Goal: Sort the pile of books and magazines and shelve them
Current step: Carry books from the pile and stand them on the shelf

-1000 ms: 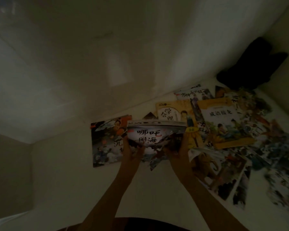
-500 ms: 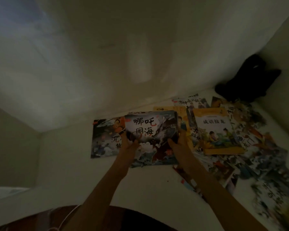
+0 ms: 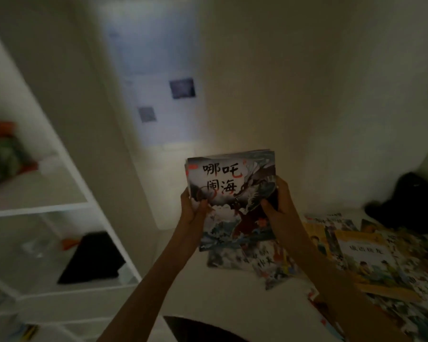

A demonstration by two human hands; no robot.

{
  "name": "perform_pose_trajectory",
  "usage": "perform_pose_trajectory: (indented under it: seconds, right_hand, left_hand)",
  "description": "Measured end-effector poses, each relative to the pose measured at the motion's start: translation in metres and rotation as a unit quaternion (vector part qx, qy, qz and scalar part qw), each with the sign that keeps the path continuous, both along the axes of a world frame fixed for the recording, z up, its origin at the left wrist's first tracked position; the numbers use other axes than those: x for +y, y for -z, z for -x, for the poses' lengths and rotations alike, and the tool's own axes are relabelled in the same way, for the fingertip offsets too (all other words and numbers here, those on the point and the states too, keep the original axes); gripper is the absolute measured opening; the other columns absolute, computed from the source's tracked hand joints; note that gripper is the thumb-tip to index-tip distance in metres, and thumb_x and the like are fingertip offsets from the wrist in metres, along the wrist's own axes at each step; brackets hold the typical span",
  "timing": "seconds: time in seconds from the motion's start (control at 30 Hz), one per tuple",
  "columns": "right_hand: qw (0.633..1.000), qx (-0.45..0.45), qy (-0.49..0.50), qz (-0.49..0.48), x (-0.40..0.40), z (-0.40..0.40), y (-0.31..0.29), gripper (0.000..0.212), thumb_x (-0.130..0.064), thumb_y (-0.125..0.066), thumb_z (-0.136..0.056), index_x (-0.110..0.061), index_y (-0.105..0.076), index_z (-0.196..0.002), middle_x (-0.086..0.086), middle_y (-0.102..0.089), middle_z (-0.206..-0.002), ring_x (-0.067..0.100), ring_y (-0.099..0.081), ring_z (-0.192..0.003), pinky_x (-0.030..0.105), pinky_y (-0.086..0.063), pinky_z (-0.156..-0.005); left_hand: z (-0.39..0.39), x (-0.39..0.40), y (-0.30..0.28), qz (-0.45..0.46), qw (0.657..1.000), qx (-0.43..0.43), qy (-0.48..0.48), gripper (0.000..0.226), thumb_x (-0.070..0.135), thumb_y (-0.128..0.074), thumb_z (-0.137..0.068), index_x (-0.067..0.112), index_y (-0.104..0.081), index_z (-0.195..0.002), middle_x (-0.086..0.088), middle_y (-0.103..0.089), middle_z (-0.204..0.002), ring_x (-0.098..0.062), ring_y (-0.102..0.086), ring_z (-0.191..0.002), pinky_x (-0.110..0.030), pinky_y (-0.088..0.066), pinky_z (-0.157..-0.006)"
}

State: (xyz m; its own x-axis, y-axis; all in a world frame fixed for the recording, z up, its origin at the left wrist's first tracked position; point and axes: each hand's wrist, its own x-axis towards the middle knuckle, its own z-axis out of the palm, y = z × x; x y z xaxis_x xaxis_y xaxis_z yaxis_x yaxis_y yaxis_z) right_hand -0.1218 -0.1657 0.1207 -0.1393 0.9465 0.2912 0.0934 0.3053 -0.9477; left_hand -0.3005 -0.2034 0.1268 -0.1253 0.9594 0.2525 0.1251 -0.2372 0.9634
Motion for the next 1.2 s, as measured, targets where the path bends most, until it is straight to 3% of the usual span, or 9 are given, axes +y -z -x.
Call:
perform_pose_trajectory:
  seconds: [0.13, 0.3, 0.5, 0.63, 0.77, 0.93, 1.03, 1.13, 1.2]
  right_hand:
    - [0.995, 0.030, -0.040, -0.085, -0.019, 0.031, -0.078, 0.044, -0.003, -0.038, -0.098, -0.029, -0.026, -0.132, -0.017, -0.051, -0.108, -0.007, -0.060, -0.088, 0.014, -0.054, -0.066]
    - [0.976, 0.070, -0.085, -0.186, -0.038, 0.054, -0.173, 0.045, 0.002, -0.045, -0.094, -0.024, -0.033, -0.128, -0.010, -0.056, -0.109, -0.015, -0.060, -0.088, 0.009, -0.050, -0.064]
    - [0.943, 0.107, -0.085, -0.304, -0.037, 0.078, -0.284, 0.045, 0.001, -0.053, -0.091, -0.016, -0.038, -0.129, -0.010, -0.057, -0.110, -0.004, -0.057, -0.098, 0.015, -0.050, -0.083]
    - [0.947, 0.108, -0.108, -0.284, -0.008, 0.093, -0.367, 0.042, 0.006, -0.047, -0.090, -0.018, -0.046, -0.124, -0.007, -0.058, -0.098, -0.003, -0.055, -0.081, 0.008, -0.048, -0.060]
    - [0.956, 0.051, -0.095, -0.272, 0.047, 0.109, -0.429, 0.040, 0.007, -0.048, -0.088, -0.013, -0.048, -0.123, 0.011, -0.060, -0.112, 0.018, -0.057, -0.094, 0.029, -0.049, -0.083]
    - [0.929, -0.217, 0.035, -0.299, 0.103, 0.134, -0.435, 0.047, -0.023, -0.066, -0.083, -0.013, -0.046, -0.124, 0.017, -0.050, -0.125, 0.034, -0.049, -0.114, 0.036, -0.044, -0.092]
    - [0.946, -0.173, -0.163, -0.222, 0.104, 0.144, -0.414, 0.023, -0.017, -0.069, -0.083, -0.017, -0.055, -0.101, 0.008, -0.062, -0.104, 0.017, -0.059, -0.084, 0.029, -0.050, -0.072]
    - [0.919, -0.189, -0.274, -0.212, 0.109, 0.152, -0.397, 0.038, -0.019, -0.071, -0.081, -0.018, -0.056, -0.116, 0.001, -0.065, -0.103, 0.011, -0.063, -0.089, 0.021, -0.054, -0.072]
    - [0.912, -0.172, -0.295, -0.226, 0.112, 0.157, -0.395, 0.032, -0.011, -0.071, -0.081, -0.022, -0.057, -0.108, -0.007, -0.065, -0.094, 0.004, -0.062, -0.086, 0.014, -0.052, -0.067]
  left_hand:
    - [0.031, -0.031, -0.078, -0.109, 0.994, 0.017, -0.004, 0.044, 0.006, -0.037, -0.096, 0.023, -0.023, -0.135, 0.019, -0.043, -0.122, 0.019, -0.052, -0.102, -0.006, -0.047, -0.074]
    - [0.061, -0.069, -0.172, -0.201, 0.978, 0.040, -0.044, 0.044, 0.019, -0.049, -0.090, 0.030, -0.039, -0.131, 0.004, -0.059, -0.123, -0.015, -0.062, -0.109, -0.043, -0.056, -0.083]
    - [0.078, -0.081, -0.276, -0.315, 0.942, 0.065, -0.091, 0.050, 0.021, -0.057, -0.090, 0.023, -0.039, -0.137, -0.001, -0.058, -0.129, -0.019, -0.060, -0.113, -0.041, -0.053, -0.088]
    - [0.083, -0.058, -0.337, -0.313, 0.937, 0.044, -0.151, 0.039, 0.009, -0.058, -0.088, 0.021, -0.045, -0.123, -0.002, -0.062, -0.115, -0.018, -0.062, -0.103, -0.040, -0.053, -0.089]
    - [0.086, -0.019, -0.384, -0.291, 0.932, 0.066, -0.207, 0.037, 0.003, -0.062, -0.084, 0.015, -0.047, -0.116, 0.003, -0.060, -0.100, -0.017, -0.061, -0.094, -0.030, -0.053, -0.076]
    - [0.092, 0.048, -0.395, -0.249, 0.925, 0.072, -0.278, 0.033, 0.006, -0.068, -0.080, 0.021, -0.046, -0.099, -0.009, -0.062, -0.105, -0.026, -0.063, -0.095, -0.048, -0.055, -0.081]
    - [0.091, 0.080, -0.392, -0.225, 0.900, 0.064, -0.367, 0.033, 0.010, -0.068, -0.081, 0.017, -0.047, -0.104, -0.014, -0.060, -0.114, -0.030, -0.061, -0.100, -0.045, -0.053, -0.086]
    - [0.086, 0.092, -0.390, -0.240, 0.872, 0.129, -0.407, 0.038, 0.016, -0.068, -0.082, 0.013, -0.048, -0.114, -0.008, -0.059, -0.115, -0.026, -0.057, -0.106, -0.034, -0.050, -0.085]
    - [0.093, 0.087, -0.391, -0.243, 0.889, 0.156, -0.356, 0.035, 0.022, -0.069, -0.081, 0.015, -0.048, -0.109, -0.003, -0.057, -0.105, -0.022, -0.058, -0.100, -0.037, -0.053, -0.084]
